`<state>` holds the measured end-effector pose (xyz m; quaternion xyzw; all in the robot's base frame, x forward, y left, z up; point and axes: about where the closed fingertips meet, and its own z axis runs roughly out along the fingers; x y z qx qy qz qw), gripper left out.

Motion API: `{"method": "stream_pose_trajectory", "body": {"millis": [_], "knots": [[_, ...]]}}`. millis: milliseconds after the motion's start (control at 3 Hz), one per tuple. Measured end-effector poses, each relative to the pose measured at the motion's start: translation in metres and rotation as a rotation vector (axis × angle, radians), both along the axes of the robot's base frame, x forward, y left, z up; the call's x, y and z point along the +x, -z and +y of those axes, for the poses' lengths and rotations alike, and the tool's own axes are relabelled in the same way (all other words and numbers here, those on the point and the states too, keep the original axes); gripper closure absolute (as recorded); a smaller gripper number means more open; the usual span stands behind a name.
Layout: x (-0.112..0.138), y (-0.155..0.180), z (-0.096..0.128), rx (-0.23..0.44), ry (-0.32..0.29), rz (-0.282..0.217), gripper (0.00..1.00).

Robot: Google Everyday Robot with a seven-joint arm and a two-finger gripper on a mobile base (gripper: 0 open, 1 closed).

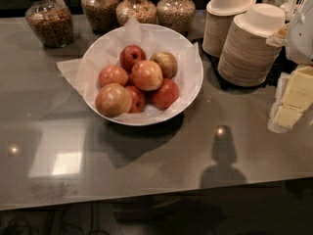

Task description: Pick apple from white bowl

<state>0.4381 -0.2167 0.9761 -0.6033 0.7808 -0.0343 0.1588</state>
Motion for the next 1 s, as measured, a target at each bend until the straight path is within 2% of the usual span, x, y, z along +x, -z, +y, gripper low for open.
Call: {"method": "stream_pose_trajectory", "body": {"millis": [333, 667, 1000], "knots": [[0.0, 0.0, 0.0, 0.0, 0.0, 0.0, 0.0], [0.014, 0.001, 0.025, 0.051, -0.053, -0.027, 0.0], [0.033, -0.006, 0.074, 0.17, -0.196, -0.067, 0.0]]}}
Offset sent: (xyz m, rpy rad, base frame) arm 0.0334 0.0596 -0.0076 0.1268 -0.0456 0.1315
